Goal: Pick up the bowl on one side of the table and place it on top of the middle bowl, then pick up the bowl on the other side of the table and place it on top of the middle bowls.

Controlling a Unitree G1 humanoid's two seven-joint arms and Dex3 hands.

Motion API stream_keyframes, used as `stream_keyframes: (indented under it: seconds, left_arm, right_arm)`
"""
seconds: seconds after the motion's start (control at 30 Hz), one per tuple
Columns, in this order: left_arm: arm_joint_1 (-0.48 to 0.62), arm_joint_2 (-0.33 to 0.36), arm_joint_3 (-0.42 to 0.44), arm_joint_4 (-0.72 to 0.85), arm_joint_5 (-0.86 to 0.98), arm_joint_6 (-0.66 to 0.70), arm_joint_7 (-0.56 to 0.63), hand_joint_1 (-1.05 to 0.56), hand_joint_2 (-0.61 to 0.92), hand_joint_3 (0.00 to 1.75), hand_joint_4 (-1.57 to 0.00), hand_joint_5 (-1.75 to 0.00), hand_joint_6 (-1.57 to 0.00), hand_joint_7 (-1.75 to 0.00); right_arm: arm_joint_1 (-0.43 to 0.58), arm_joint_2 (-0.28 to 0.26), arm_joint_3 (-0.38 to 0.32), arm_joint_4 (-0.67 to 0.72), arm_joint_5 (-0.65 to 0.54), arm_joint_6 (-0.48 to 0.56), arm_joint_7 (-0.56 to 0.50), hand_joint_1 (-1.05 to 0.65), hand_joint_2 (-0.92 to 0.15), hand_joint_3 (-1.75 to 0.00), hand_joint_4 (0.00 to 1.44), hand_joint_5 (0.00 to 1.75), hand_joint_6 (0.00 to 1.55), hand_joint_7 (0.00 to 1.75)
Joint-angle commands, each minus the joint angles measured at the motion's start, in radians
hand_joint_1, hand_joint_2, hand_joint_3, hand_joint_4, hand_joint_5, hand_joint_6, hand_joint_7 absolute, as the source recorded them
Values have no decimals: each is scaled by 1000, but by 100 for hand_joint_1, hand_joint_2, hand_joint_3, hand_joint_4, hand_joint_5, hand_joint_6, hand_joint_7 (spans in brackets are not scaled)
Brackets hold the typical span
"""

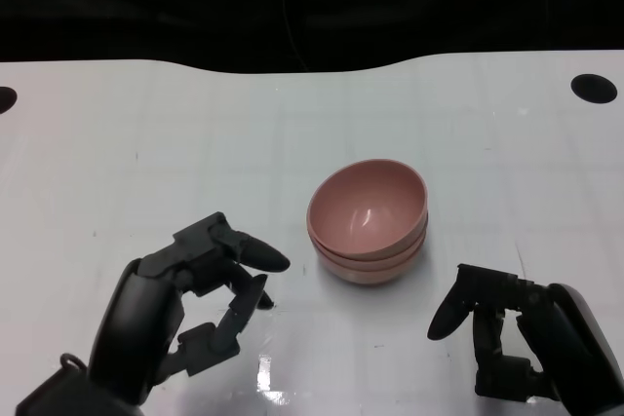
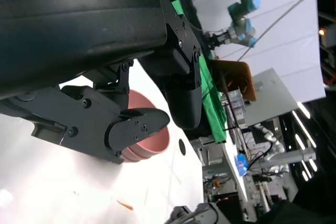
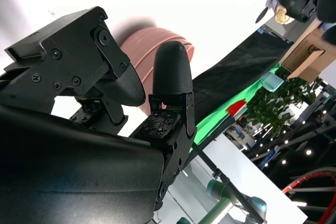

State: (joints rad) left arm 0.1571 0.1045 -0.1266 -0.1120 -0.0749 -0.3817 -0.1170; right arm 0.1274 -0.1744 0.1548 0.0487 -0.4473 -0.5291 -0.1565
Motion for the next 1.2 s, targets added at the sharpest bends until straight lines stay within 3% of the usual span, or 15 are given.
stream_keyframes:
  seconds: [0.03, 0.27, 0.77, 1.2]
  left_arm:
    - [27, -10, 17, -31, -48, 56, -17, -14, 53, 105, -70, -152, -65, -126]
    - [38, -33, 30, 2, -28, 74, -8, -14, 49, 115, -79, -157, -73, -127]
    - [35, -71, 43, 49, -25, 61, -19, -14, 44, 131, -82, -173, -71, -142]
    - [45, -66, 44, 29, -17, 72, -22, -15, 46, 128, -82, -172, -73, -139]
  right_arm:
    - [13, -21, -18, -22, 25, -4, 11, -8, -18, -157, 90, 175, 85, 134]
    - [10, -42, -26, -6, 67, -23, 46, -6, -20, -156, 88, 175, 87, 126]
    - [37, -35, -32, -7, 66, -25, 47, -4, -19, -155, 90, 175, 88, 125]
    - [41, -38, -37, -25, 75, -27, 58, -5, -20, -157, 90, 175, 86, 129]
